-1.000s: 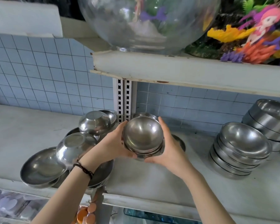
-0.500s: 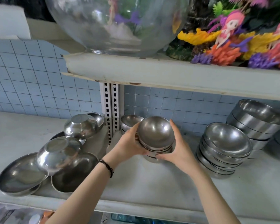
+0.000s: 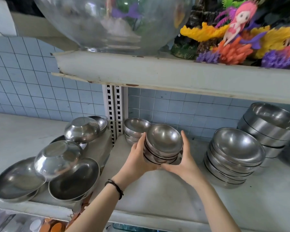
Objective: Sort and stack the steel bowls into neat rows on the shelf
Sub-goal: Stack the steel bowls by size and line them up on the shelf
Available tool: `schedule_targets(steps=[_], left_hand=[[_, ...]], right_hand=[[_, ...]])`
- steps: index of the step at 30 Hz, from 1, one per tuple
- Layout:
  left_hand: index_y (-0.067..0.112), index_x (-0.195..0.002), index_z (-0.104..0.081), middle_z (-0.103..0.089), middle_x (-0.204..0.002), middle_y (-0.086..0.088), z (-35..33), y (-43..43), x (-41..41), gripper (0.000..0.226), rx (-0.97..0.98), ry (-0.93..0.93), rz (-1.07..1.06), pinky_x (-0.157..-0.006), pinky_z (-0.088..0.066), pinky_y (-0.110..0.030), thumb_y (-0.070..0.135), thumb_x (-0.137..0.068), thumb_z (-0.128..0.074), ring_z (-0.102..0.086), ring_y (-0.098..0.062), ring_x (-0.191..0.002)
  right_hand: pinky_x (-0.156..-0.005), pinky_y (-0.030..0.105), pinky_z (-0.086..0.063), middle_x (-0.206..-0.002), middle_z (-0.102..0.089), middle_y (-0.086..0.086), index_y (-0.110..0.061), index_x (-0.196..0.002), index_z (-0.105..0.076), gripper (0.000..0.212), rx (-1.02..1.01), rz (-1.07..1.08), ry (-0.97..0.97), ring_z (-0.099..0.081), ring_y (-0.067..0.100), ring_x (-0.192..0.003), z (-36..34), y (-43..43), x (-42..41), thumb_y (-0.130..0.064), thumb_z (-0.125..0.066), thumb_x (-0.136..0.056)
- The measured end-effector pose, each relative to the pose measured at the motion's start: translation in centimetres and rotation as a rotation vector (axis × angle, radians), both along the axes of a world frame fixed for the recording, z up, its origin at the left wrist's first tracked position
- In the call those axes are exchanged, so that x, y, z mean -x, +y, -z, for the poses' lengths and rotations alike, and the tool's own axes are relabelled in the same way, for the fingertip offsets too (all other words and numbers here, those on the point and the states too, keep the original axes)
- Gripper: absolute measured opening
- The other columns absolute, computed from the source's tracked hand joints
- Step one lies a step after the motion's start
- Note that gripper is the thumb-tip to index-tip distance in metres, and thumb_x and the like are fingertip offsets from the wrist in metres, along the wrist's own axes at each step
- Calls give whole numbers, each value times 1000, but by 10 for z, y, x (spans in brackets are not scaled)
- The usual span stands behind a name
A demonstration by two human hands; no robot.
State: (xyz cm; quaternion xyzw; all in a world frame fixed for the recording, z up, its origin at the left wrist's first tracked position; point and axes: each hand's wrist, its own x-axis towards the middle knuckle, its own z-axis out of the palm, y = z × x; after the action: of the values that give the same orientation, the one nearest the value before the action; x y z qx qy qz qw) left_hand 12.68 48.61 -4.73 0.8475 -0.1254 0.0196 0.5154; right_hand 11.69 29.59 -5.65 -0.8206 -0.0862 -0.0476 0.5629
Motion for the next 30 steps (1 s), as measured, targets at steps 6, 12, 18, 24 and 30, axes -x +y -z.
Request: schedule_targets(steps=[6,12,18,24,30], left_hand=[[26,-153,-5,-32,-152,4,12,-2,3,126,33,14,1,-110,-37,-44,17,-60,-90,-31,-18,-139],[32,-152,-7,-33,-151,9,-4,7,7,124,35,-63,9,-108,-39,-45,20,-60,-89,-36,-19,-136],[28,-152,-6,-40,-148,2,-43,22,-5,126,39,-167,-12,-110,-38,-47,19,-59,-91,-38,-21,-137],[29,-151,-10,-50,-137,6,-73,41,-37,127,7,-206,-37,-102,-47,-38,28,-54,-92,-50,-16,-125],[33,-150,-4,-48,-106,23,-74,64,-75,126,-60,-164,-74,-84,-38,-16,34,-58,-89,-48,-5,-107]], right_hand=[[-97,10,-44,-141,-39,-30,-68,-132,-14,121,-65,13,-57,-47,-14,-123,13,5,4,-7,-92,-62],[-90,5,-44,-120,-39,-58,-76,-131,-13,121,-50,-18,-82,-46,-22,-117,-7,3,7,-29,-95,-56],[-98,7,-41,-122,-33,-60,-71,-136,-10,124,-60,-55,-149,-40,-23,-123,-48,16,-10,-50,-92,-46],[-92,3,-43,-118,-32,-60,-62,-144,-7,129,3,-55,-228,-53,-3,-121,-72,37,-47,-27,-95,-57],[-95,13,-39,-132,-34,-28,-50,-150,-5,132,0,-42,-203,-38,-6,-123,-79,62,-85,-29,-95,-55]])
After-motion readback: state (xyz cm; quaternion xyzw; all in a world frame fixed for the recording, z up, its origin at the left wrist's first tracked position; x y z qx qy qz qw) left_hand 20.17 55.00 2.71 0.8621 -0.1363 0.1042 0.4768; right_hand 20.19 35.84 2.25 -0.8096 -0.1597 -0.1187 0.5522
